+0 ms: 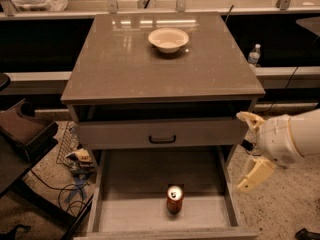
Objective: Pick coke can from middle drawer and place on counter
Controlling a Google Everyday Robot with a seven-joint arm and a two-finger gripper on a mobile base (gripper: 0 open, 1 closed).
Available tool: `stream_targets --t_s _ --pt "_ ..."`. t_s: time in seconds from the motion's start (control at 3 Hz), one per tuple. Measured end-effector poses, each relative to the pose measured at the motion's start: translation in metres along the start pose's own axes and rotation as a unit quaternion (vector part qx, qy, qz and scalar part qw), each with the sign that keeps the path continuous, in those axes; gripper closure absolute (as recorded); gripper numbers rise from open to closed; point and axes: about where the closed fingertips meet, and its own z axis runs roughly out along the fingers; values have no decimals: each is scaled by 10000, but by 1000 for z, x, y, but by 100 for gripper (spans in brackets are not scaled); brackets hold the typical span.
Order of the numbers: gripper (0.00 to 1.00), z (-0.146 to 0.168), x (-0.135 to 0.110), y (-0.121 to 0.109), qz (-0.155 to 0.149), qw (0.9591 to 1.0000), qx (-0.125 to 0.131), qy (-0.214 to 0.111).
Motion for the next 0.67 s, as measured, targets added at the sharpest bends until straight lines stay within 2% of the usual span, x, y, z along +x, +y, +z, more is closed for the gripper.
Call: stream_targets --t_s 0.33,0.67 --pt "0 62 35 27 -134 9980 -45 -609" --pt "0 64 36 27 -133 9980 -55 -618"
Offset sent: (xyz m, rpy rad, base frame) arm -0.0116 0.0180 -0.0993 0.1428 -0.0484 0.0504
